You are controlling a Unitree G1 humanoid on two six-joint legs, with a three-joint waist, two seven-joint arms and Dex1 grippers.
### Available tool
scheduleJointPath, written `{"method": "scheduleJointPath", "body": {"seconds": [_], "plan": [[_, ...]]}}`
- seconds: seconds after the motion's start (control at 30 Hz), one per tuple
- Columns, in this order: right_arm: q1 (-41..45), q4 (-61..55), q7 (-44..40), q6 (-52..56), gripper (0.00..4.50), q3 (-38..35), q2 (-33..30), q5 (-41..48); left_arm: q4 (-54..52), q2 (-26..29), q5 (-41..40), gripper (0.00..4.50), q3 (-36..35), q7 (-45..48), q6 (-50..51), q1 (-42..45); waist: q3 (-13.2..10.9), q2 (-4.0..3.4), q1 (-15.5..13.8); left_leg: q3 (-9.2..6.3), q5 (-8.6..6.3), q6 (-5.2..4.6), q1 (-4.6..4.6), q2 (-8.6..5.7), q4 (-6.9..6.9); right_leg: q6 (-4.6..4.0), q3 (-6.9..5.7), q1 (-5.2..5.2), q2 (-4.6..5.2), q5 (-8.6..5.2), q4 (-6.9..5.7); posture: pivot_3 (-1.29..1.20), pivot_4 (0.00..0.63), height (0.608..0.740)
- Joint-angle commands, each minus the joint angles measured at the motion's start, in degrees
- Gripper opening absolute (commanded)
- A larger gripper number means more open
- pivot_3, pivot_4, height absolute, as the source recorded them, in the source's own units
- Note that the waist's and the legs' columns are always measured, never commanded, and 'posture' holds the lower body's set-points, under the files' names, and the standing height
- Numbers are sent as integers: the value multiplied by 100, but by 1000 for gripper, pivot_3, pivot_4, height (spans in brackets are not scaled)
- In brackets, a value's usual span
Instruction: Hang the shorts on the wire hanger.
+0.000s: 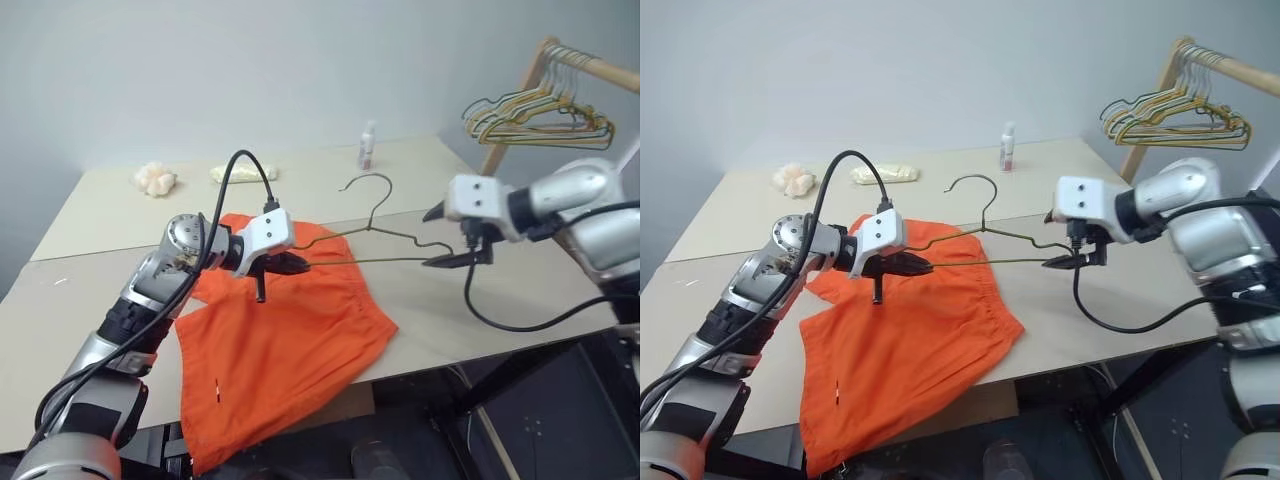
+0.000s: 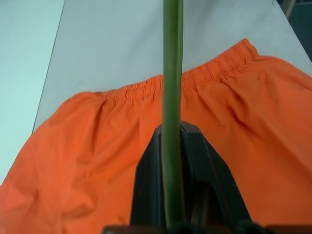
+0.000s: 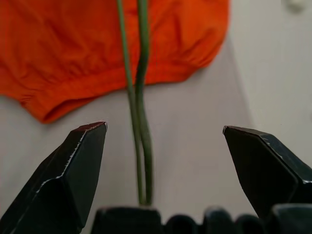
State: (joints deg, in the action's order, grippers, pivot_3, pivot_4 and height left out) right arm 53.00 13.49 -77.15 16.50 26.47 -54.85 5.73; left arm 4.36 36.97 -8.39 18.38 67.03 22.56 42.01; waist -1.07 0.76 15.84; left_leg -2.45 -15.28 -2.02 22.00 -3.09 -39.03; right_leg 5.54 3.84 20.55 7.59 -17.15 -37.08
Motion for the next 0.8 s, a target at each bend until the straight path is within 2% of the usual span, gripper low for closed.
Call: {"method": "scheduleJointPath", "body": {"seconds": [0.03,0.1,0.2,0.47,0.53,0.63,0.73,0.8], "plan": [[402,150,-268,318,4289,-21,202,-312,-148,16,-30,0,-195,11,-86,75,1,-2,-58,-2,1,3,16,-5,-2,0,1,25,2,0,-8,-217,0,740],[458,227,-313,327,3931,-33,333,-451,-170,26,-33,0,-201,22,-86,70,1,-2,-76,-3,9,14,48,-8,-3,0,2,64,2,0,-18,-217,0,740],[467,233,-349,414,2841,-153,469,-476,-183,43,-35,0,-206,45,-95,68,1,-2,-98,-19,14,23,64,-10,-7,0,-6,82,2,0,-68,-213,0,740],[172,-219,-399,602,6,-407,465,-369,-153,0,-22,0,-175,129,-232,57,1,-2,-66,-23,13,20,64,-12,-7,0,-12,80,0,0,-64,-232,0,740],[30,-384,-402,676,6,-491,437,-324,-80,-49,-29,0,-183,189,-417,60,1,-2,-64,-23,13,20,63,-12,-8,0,-13,77,0,0,-65,-236,0,740],[-361,-766,-357,861,0,-757,307,-194,133,-106,-275,746,-322,546,-764,61,1,-2,-65,-24,13,20,63,-10,-9,0,-16,75,0,0,-64,-239,0,740],[-834,-1189,-317,1104,0,-1081,95,-23,458,-101,-414,1752,-520,804,-1346,-11,1,-2,-67,-30,13,20,63,-11,-9,0,-21,74,0,0,-59,-241,0,740],[-1527,-1639,-251,1526,0,-1493,-210,230,997,-65,-373,2469,-751,646,-1565,18,1,-2,-95,-31,13,20,64,-10,-10,0,-22,71,1,0,-56,-240,0,740]]}}
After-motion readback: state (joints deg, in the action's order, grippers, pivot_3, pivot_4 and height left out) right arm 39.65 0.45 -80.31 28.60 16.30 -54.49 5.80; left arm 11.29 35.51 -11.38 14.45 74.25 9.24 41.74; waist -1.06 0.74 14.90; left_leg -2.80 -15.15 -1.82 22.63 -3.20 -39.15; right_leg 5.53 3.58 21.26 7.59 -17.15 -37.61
